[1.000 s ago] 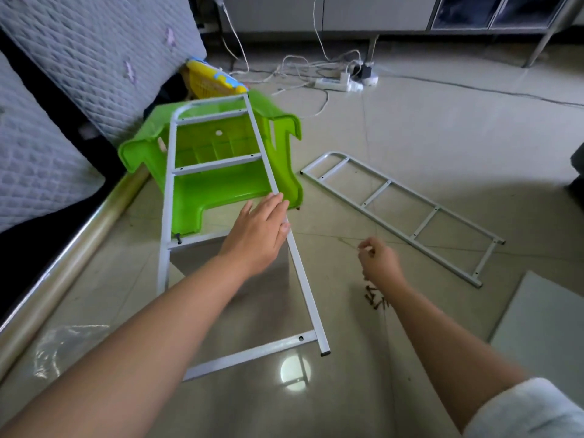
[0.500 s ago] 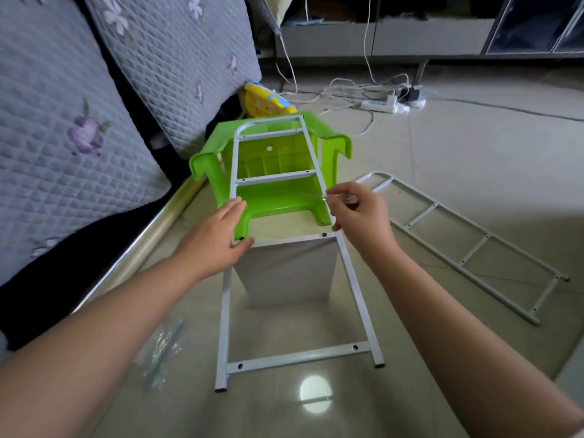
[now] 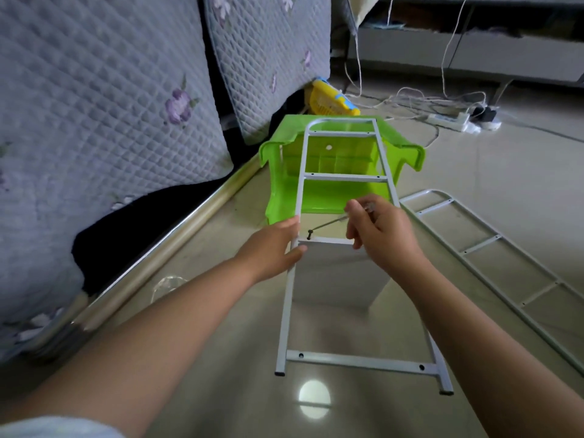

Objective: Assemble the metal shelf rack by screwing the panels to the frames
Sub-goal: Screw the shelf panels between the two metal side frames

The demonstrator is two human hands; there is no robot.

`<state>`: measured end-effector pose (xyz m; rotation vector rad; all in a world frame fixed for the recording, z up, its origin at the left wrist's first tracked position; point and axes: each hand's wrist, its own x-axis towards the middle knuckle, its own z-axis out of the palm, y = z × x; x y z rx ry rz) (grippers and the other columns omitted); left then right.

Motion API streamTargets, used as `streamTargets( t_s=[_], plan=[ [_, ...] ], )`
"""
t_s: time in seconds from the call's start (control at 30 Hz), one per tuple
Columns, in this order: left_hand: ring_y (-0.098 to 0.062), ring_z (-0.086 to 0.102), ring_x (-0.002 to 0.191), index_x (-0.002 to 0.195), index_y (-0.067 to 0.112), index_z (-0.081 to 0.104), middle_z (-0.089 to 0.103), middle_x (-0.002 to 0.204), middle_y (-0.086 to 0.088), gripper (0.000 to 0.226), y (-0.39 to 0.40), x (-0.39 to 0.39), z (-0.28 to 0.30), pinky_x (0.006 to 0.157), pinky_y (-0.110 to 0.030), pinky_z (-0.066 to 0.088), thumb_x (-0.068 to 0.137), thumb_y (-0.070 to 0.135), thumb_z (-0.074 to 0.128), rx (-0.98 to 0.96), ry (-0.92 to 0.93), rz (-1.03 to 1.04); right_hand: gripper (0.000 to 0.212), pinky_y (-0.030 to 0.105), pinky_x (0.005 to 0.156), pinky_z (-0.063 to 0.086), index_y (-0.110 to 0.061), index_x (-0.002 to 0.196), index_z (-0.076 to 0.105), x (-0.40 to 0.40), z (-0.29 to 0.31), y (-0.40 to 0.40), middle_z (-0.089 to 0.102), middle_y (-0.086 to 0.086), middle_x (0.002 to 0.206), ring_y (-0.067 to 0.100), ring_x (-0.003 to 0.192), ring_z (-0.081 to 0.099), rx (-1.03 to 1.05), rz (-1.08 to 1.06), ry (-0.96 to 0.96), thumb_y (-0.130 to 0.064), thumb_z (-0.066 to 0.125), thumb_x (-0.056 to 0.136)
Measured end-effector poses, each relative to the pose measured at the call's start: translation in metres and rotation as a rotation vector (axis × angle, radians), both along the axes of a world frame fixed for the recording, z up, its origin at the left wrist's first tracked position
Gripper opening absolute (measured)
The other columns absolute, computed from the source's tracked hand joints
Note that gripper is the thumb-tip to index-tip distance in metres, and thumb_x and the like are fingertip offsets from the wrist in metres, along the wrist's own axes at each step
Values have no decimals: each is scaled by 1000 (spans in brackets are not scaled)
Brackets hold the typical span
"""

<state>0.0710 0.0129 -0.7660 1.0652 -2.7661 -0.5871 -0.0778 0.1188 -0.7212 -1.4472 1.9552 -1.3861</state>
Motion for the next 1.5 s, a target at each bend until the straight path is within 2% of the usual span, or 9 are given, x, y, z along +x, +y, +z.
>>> streamTargets(
  t_s=[0.3,0.77,1.0,1.13,1.2,1.27,1.37,1.43,1.5],
  plan=[
    [-12,22,141,146,16,28,15,156,7,53,-3,6,3,110,-24,24,98,33,40,-2,-97,-80,28,10,45,38,-27,68,46,0,6,-7,55,-4,54,5,43,51,6,1,43,-22,46,95],
    [-12,23,141,146,14,29,17,156,5,53,-2,7,4,110,-24,25,98,30,43,36,-74,-79,28,16,48,39,-28,67,47,0,9,-4,55,-5,53,8,47,52,42,67,75,-22,47,95],
    [-15,26,139,146,12,28,17,156,5,53,3,6,7,107,-25,25,98,31,41,2,-91,-72,27,14,48,39,-26,68,47,2,15,-5,56,-5,55,6,45,52,97,97,100,-24,46,95],
    [-12,21,140,147,10,25,14,157,1,52,8,5,1,106,-17,13,100,29,36,-83,-82,-58,21,14,50,40,-14,77,54,11,26,-13,61,4,60,2,48,54,127,145,284,-25,48,94],
    [-14,20,141,147,9,24,13,157,0,52,8,6,-5,108,-19,13,100,29,35,-94,-59,-55,30,29,61,46,-2,79,58,16,32,-18,66,16,67,14,54,58,126,149,371,-25,48,94],
    [-15,21,141,147,9,24,14,157,-1,53,7,7,-8,109,-22,17,100,31,34,-84,-33,-51,37,35,64,46,7,82,61,16,39,-25,66,23,73,29,61,57,147,115,432,-26,50,94],
    [-14,22,140,147,8,23,15,156,0,57,8,7,-11,108,-21,21,97,36,30,-62,2,-39,37,30,54,37,8,80,67,16,47,-36,65,25,75,30,63,55,200,76,593,-26,55,89],
    [-14,25,139,146,7,25,17,156,-1,65,8,7,-12,108,-21,22,91,42,23,-68,8,-41,35,27,50,29,7,80,68,18,50,-44,64,26,76,36,73,59,252,33,715,-25,55,85],
    [-16,29,137,145,6,28,20,155,-2,80,7,7,-14,107,-24,26,81,50,12,-79,25,-51,33,22,47,22,6,81,67,21,53,-51,57,21,64,36,67,54,330,-23,748,-24,54,84]
  ],
)
